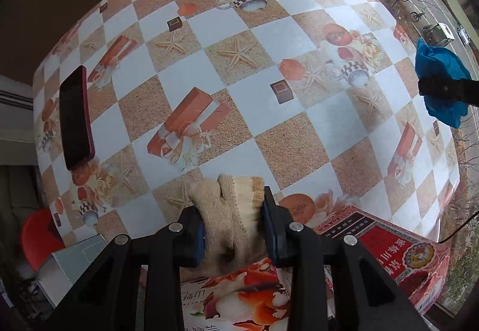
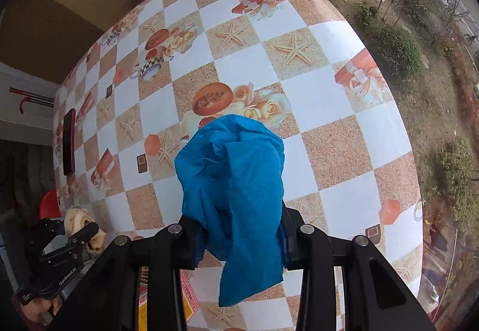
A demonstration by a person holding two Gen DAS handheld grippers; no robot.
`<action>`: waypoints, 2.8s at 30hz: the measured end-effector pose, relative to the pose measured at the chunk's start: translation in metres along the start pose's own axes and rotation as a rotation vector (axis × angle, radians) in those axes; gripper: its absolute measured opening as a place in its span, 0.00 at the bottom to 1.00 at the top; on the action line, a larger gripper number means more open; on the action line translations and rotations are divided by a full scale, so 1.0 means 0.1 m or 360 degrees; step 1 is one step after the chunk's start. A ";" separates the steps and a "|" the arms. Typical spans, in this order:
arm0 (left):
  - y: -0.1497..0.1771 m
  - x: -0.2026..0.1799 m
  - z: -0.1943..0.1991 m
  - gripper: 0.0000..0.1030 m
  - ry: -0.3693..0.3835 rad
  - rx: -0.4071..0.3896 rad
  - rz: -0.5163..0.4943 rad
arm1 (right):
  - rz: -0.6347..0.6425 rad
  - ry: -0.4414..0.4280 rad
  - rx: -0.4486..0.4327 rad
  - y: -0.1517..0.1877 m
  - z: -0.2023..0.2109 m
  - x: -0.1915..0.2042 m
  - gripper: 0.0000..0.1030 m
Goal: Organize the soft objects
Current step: 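Carry the beige glove and blue cloth to the box, lowering the glove inside, then release the beige glove with the left gripper while the right gripper drops the blue cloth into the box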
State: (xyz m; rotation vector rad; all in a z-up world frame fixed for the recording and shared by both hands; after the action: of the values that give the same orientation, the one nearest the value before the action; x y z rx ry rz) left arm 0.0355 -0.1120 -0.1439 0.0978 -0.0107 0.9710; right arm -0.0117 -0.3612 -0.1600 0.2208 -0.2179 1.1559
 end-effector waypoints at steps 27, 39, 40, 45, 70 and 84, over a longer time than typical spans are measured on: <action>2.17 0.97 0.68 0.34 0.0000 -0.0254 0.0213 | 0.0457 -0.0145 -0.0190 1.77 0.80 2.39 0.38; 2.68 1.33 0.60 0.34 0.0020 -0.0239 0.0454 | 0.0838 -0.0078 -0.0009 2.23 0.40 3.17 0.38; 2.70 1.33 0.60 0.34 0.0021 -0.0240 0.0460 | 0.0860 -0.0073 -0.0003 2.25 0.39 3.20 0.38; 2.78 1.35 0.62 0.34 0.0026 -0.0251 0.0490 | 0.0932 -0.0054 0.0015 2.34 0.36 3.32 0.38; 2.88 1.42 0.59 0.34 0.0042 -0.0248 0.0547 | 0.0981 -0.0030 0.0041 2.39 0.29 3.43 0.38; 2.98 1.79 0.47 0.34 0.0050 -0.0229 0.0742 | 0.1103 0.0003 0.0140 2.47 0.09 3.67 0.38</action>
State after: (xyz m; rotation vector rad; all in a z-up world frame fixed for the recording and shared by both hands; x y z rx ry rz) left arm -0.1077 0.1985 -0.0643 -0.0563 -0.0775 1.4339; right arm -0.0975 0.0537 -0.0328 0.2284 -0.2502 1.8559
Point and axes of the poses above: each gripper's, at about its wrist camera, not at the fingertips, and z roughly against the way its jaws point, x to its left, y to its underside, the point moved 2 cm from there along -z, roughly the way its jaws point, and after that the axes turned 8 degrees about x, right-handed, at the moved point
